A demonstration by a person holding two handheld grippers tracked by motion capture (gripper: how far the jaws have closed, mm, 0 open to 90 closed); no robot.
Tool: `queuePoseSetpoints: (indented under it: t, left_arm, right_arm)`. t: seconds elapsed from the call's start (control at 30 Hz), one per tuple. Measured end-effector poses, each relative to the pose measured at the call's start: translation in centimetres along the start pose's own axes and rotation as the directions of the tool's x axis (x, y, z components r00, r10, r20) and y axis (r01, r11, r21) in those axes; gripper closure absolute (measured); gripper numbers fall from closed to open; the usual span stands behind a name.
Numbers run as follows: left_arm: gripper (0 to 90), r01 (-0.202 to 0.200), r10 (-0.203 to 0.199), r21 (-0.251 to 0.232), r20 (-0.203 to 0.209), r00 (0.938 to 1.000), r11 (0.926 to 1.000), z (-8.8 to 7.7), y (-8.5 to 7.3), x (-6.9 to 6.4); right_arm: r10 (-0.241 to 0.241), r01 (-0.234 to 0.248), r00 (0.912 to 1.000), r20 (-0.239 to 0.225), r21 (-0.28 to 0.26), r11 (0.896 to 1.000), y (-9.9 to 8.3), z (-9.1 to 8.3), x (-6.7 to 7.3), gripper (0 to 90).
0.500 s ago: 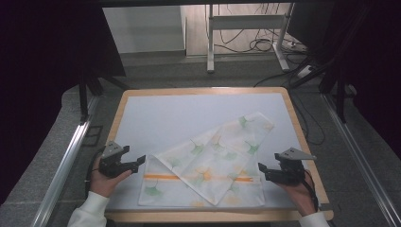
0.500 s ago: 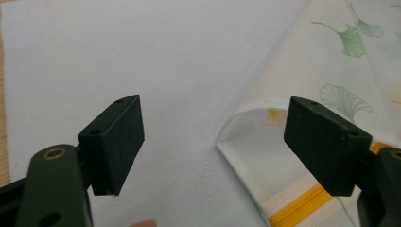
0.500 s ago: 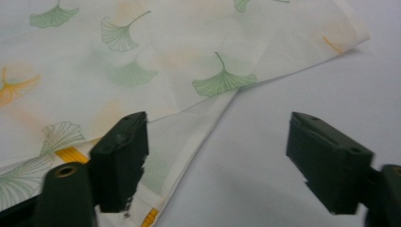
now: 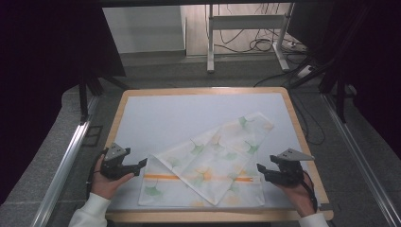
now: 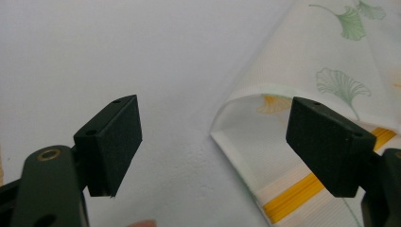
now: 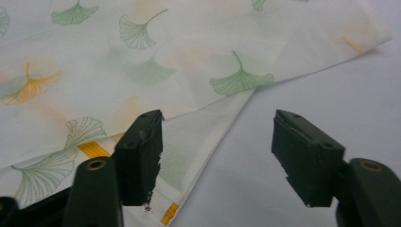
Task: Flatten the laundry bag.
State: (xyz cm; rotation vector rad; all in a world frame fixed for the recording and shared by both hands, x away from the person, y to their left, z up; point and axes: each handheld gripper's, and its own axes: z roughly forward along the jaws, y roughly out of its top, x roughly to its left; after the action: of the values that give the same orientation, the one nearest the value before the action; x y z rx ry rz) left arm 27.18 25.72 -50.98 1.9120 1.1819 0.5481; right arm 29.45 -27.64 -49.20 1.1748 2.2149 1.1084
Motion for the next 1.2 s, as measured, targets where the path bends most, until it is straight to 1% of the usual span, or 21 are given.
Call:
queuePoseSetpoints:
  t: [0.03, 0.07, 0.1, 0.13, 0.17, 0.2, 0.23, 0.27, 0.3, 0.33, 0.37, 0.4, 0.43, 0.67, 0.8, 0.93, 0.97, 1.0, 1.07, 1.1, 1.2]
  left_arm:
    - [19.7, -0.010, 0.010, 0.003, 0.002, 0.9999, 0.9999, 0.2, 0.1, -0.2]
    - [19.7, -0.010, 0.010, 0.003, 0.002, 0.9999, 0.9999, 0.2, 0.1, -0.2]
    - [19.7, -0.016, 0.016, 0.013, 0.004, 0.9999, 0.9998, 0.5, 0.1, -0.3]
    - [19.7, -0.016, 0.016, 0.013, 0.004, 0.9999, 0.9998, 0.5, 0.1, -0.3]
    - [19.7, -0.014, 0.014, 0.019, 0.004, 0.9999, 0.9997, 0.6, 0.1, -0.3]
    - [19.7, -0.014, 0.014, 0.019, 0.004, 0.9999, 0.9997, 0.6, 0.1, -0.3]
    - [19.6, 0.000, 0.000, 0.017, 0.004, 1.0000, 0.9998, 0.6, 0.1, -0.2]
    - [19.6, 0.000, 0.000, 0.017, 0.004, 1.0000, 0.9998, 0.6, 0.1, -0.2]
    - [19.7, 0.011, -0.011, 0.019, 0.011, 0.9999, 0.9998, 0.5, 0.1, -0.1]
    - [19.8, 0.011, -0.011, 0.019, 0.011, 0.9999, 0.9998, 0.5, 0.1, -0.1]
    - [20.0, 0.016, -0.016, 0.021, 0.025, 0.9996, 0.9997, 0.4, 0.1, -0.2]
    - [20.2, 0.016, -0.016, 0.021, 0.025, 0.9996, 0.9997, 0.4, 0.1, -0.2]
    - [20.5, 0.014, -0.014, 0.017, 0.026, 0.9996, 0.9998, 0.3, 0.2, -0.4]
    - [20.2, -0.019, 0.018, 0.014, 0.023, 0.9996, 0.9997, 0.6, 0.1, -0.7]
    - [19.7, -0.015, 0.015, -0.003, 0.013, 0.9998, 0.9999, 0.5, 0.1, -0.8]
    - [19.9, -0.016, 0.016, -0.022, 0.017, 0.9997, 0.9996, 0.4, 0.2, -1.0]
    - [20.2, -0.024, 0.024, -0.027, 0.020, 0.9995, 0.9994, 0.5, 0.2, -1.3]
    - [20.2, -0.036, 0.036, -0.027, 0.017, 0.9992, 0.9990, 0.5, 0.2, -1.5]
    - [21.5, -0.044, 0.044, -0.021, 0.020, 0.9988, 0.9988, 0.6, 0.2, -1.6]
    - [23.2, -0.044, 0.044, 0.009, 0.027, 0.9987, 0.9990, 0.7, 0.4, -1.9]
    - [24.2, -0.047, 0.047, 0.010, 0.041, 0.9981, 0.9988, 0.7, 0.5, -2.2]
  right_arm:
    - [-0.010, 0.010, 0.9998, 0.020, -0.024, 1.000, 0.1, -0.1, 0.1, 42.9]
    - [-0.010, 0.010, 0.9998, 0.020, -0.024, 1.000, 0.1, -0.1, 0.1, 42.9]
    - [-0.014, 0.014, 0.9997, 0.019, -0.031, 0.999, 0.2, 0.0, 0.1, 51.0]
    - [-0.017, 0.018, 0.9998, 0.014, -0.030, 0.999, 0.2, 0.0, 0.2, 55.5]
    - [-0.019, 0.019, 0.9998, -0.011, -0.029, 0.999, 0.2, 0.1, 0.2, 61.0]
    - [-0.019, 0.019, 0.9998, -0.011, -0.029, 0.999, 0.2, 0.1, 0.2, 61.0]
    - [-0.024, 0.023, 0.9983, -0.053, -0.017, 1.000, 0.2, 0.1, 0.2, 71.4]
    - [-0.024, 0.023, 0.9983, -0.053, -0.017, 1.000, 0.2, 0.1, 0.2, 71.4]
    - [-0.034, 0.033, 0.9969, -0.071, -0.014, 0.999, 0.2, 0.0, 0.3, 79.6]
    - [-0.034, 0.033, 0.9969, -0.071, -0.014, 0.999, 0.2, 0.0, 0.3, 79.6]
    - [-0.042, 0.041, 0.9958, -0.081, -0.012, 0.999, 0.3, -0.2, 0.3, 85.7]
    - [-0.042, 0.041, 0.9958, -0.081, -0.012, 0.999, 0.3, -0.2, 0.3, 85.7]
    - [-0.046, 0.045, 0.9945, -0.094, -0.012, 0.999, 0.4, -0.4, 0.4, 89.4]
    - [-0.059, 0.059, 0.9917, -0.114, -0.003, 0.998, 0.5, -0.4, 1.0, 89.6]
    - [-0.070, 0.072, 0.9900, -0.123, 0.013, 0.997, 0.4, -0.1, 1.4, 89.6]
    - [-0.059, 0.063, 0.9885, -0.139, 0.023, 0.998, 0.3, 0.0, 1.8, 89.6]
    - [-0.034, 0.039, 0.9862, -0.162, 0.028, 0.999, -0.1, 0.1, 2.2, 89.6]
    - [-0.031, 0.039, 0.9859, -0.164, 0.041, 0.998, -0.3, 0.2, 2.4, 89.7]
    - [-0.039, 0.049, 0.9850, -0.168, 0.058, 0.997, -0.6, 0.4, 2.8, 89.7]
    - [-0.058, 0.073, 0.9820, -0.180, 0.079, 0.994, -0.8, 0.4, 3.6, 89.6]
    - [-0.065, 0.080, 0.9797, -0.190, 0.074, 0.994, -0.8, 0.4, 4.0, 89.6]
